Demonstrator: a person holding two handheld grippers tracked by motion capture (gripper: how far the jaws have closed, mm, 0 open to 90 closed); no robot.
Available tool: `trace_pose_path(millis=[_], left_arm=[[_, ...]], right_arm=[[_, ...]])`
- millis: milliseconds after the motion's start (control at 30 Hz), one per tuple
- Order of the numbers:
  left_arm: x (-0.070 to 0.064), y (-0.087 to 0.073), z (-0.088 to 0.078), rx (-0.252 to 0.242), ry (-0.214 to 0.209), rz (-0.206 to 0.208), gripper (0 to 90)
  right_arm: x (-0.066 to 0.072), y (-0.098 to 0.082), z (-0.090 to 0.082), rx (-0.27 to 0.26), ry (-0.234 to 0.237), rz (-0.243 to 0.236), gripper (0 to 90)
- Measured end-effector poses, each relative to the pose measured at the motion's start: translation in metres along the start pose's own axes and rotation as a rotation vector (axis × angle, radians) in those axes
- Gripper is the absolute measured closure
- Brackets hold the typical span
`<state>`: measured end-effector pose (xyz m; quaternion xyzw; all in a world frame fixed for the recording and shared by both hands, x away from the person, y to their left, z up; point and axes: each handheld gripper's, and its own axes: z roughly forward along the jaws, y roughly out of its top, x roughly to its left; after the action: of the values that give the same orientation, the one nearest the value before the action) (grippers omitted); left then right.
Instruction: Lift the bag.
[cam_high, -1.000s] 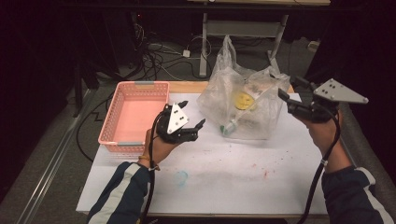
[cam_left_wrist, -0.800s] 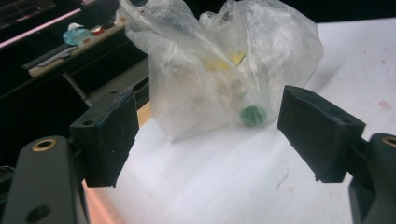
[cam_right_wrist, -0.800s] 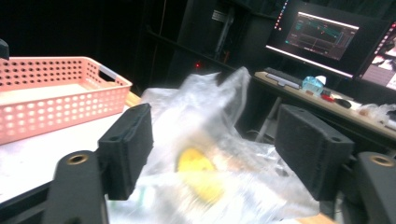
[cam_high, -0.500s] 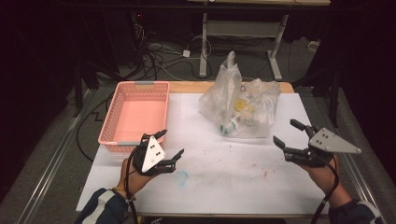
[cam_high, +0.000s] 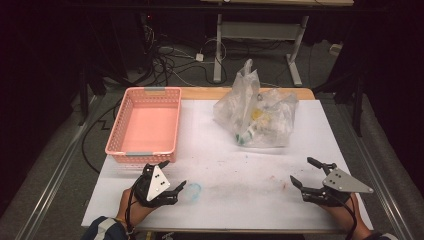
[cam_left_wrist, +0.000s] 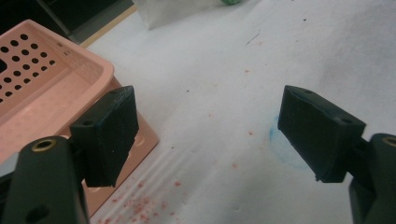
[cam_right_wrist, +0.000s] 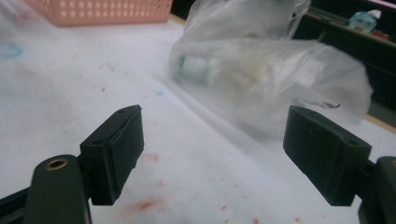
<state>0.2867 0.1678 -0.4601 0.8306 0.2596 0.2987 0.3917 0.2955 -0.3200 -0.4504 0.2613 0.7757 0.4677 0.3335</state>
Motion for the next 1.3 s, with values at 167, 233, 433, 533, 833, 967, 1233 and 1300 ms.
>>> trace_pose_path(millis=[167, 233, 433, 533, 833, 967, 1233, 1300], left_arm=[[-0.0016, 0.0020, 0.0001, -0.003, 0.003, 0.007, 16.3], [-0.0010, 0.0023, -0.0011, -0.008, 0.005, 0.003, 16.3], [-0.0008, 0.0017, -0.0030, -0.008, 0.010, 0.005, 16.2], [-0.0006, 0.0015, -0.0042, -0.013, 0.009, 0.000, 16.2], [0.0003, 0.0016, -0.0035, -0.005, 0.011, 0.005, 16.2], [0.0000, 0.0020, -0.0030, -0.003, 0.010, 0.008, 16.2], [0.0007, 0.0025, -0.0022, 0.001, 0.012, 0.009, 16.2], [0.0005, 0.0027, -0.0015, 0.000, 0.012, 0.008, 16.2]], right_arm=[[0.0054, 0.0005, 0.0031, 0.001, 0.027, -0.021, 20.8], [0.0047, 0.0010, 0.0027, -0.002, 0.020, -0.022, 20.8], [0.0053, 0.0025, 0.0002, -0.011, 0.017, -0.022, 20.7], [0.0067, 0.0041, -0.0010, -0.012, 0.015, -0.026, 20.5], [0.0085, 0.0049, -0.0003, -0.011, 0.018, -0.032, 20.5], [0.0084, 0.0050, -0.0003, -0.013, 0.019, -0.035, 20.4], [0.0087, 0.0054, -0.0002, -0.013, 0.020, -0.043, 20.1], [0.0085, 0.0053, -0.0003, -0.014, 0.022, -0.043, 20.1]])
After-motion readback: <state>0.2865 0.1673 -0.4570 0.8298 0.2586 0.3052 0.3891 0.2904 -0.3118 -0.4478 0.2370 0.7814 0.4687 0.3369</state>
